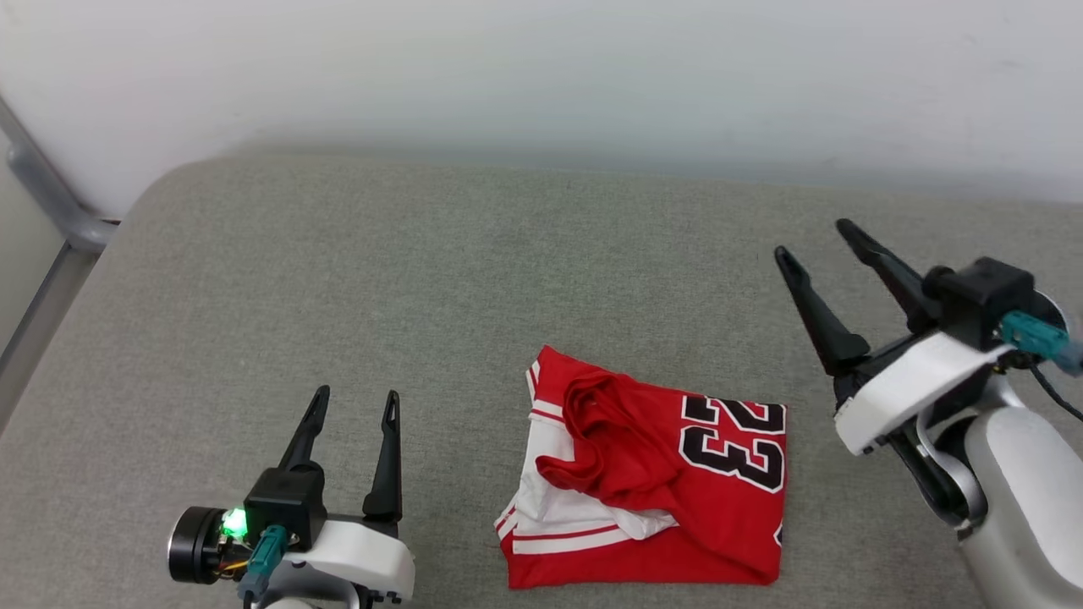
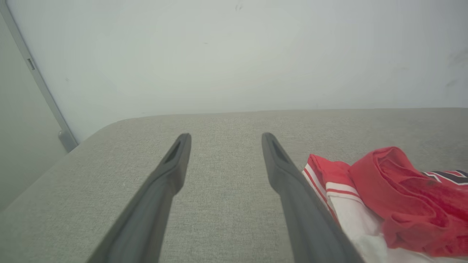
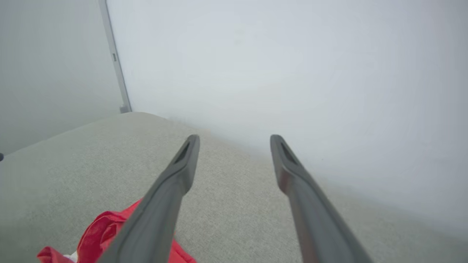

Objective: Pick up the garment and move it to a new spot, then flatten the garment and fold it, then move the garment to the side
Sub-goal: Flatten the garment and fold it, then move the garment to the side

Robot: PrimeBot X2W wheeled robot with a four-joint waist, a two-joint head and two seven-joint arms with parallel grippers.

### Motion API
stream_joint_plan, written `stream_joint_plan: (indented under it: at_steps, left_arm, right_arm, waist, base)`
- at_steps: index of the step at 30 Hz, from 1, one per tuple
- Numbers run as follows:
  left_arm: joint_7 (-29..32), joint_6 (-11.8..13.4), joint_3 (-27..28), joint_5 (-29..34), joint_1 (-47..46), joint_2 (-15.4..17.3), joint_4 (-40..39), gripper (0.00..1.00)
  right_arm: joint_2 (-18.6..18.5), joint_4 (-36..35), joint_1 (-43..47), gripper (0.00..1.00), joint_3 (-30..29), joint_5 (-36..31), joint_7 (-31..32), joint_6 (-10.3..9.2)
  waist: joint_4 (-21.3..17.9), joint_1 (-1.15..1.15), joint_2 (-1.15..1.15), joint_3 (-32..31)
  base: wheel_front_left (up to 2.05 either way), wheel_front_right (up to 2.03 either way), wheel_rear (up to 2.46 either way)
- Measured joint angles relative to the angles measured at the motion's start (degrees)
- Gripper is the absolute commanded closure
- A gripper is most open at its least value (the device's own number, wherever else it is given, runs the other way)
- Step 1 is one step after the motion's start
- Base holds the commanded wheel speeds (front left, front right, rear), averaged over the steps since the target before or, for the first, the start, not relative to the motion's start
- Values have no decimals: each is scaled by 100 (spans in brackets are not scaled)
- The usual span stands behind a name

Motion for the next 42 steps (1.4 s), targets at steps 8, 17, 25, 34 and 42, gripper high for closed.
stream_joint_plan:
  at_steps: [8,17,25,34,42]
  left_arm:
    - [0,-3,29,27,243,-1,-31,0]
    - [0,3,156,27,546,4,-215,0]
    - [0,7,208,32,698,8,-264,0]
    - [0,23,242,78,764,15,-210,0]
    - [0,34,283,77,814,15,-167,0]
  right_arm:
    - [589,-446,1127,0,-1499,-1061,-795,-1]
    - [1288,-713,2192,0,-2418,-1524,-1043,-1]
    - [1656,-775,2907,0,-2563,-1600,-1115,0]
    - [1798,-883,3377,0,-2440,-1775,-1131,0]
    - [1827,-938,3492,0,-2502,-1829,-1132,0]
  waist:
    - [-241,0,0,-285]
    - [-400,0,0,-499]
    - [-370,0,0,-581]
    - [-319,0,0,-615]
    - [-272,0,0,-601]
  base:
    - [0,0,0]
    - [0,0,0]
    - [0,0,0]
    - [0,0,0]
    - [0,0,0]
